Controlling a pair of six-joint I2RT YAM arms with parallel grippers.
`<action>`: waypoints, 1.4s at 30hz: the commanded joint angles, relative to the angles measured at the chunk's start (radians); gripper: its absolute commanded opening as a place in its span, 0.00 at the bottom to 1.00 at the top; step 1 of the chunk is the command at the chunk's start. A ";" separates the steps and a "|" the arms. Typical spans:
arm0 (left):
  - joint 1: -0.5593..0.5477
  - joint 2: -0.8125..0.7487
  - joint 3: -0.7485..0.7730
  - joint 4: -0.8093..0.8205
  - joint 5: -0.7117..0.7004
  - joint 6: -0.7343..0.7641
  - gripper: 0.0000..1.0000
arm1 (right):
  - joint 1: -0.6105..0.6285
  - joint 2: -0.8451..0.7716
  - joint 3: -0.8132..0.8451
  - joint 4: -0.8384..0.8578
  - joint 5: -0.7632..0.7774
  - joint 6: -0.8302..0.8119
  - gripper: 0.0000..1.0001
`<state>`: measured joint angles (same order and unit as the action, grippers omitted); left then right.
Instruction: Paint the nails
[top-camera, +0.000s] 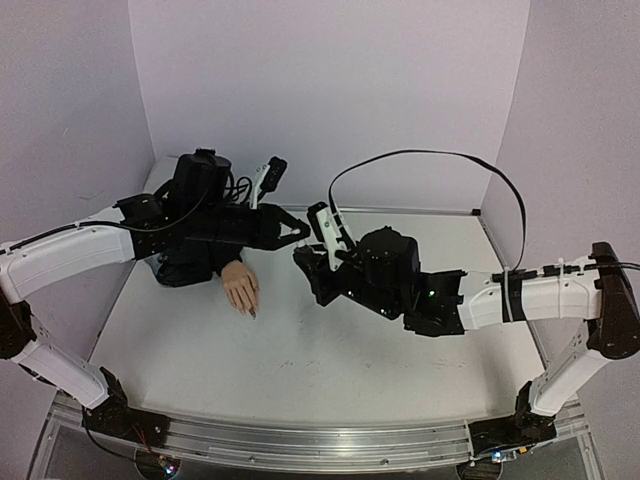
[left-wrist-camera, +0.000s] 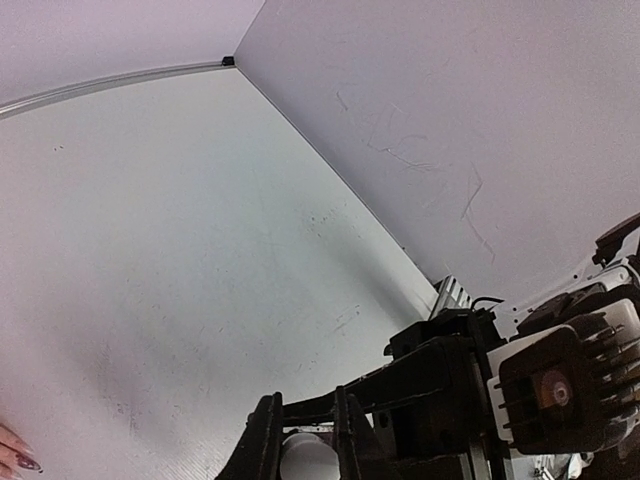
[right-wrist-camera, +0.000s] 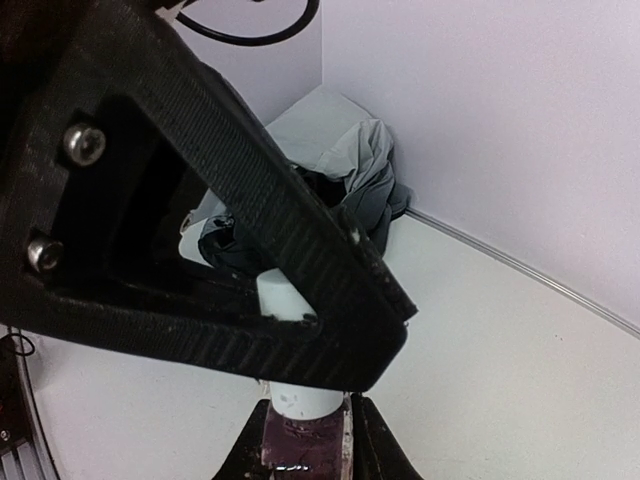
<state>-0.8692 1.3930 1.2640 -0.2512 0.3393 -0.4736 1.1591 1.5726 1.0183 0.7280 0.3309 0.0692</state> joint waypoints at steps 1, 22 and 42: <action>-0.024 0.012 0.019 0.033 0.070 0.071 0.08 | 0.004 -0.006 0.070 0.102 -0.002 0.012 0.00; -0.039 0.027 0.017 0.020 0.715 0.410 0.02 | -0.265 -0.163 -0.037 0.403 -1.360 0.253 0.00; -0.017 -0.165 -0.049 0.021 0.009 0.039 0.87 | -0.185 -0.227 -0.125 0.068 -0.378 0.101 0.00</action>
<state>-0.8894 1.2106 1.1812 -0.2501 0.4938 -0.2947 0.9161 1.2991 0.8165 0.8162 -0.3183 0.2096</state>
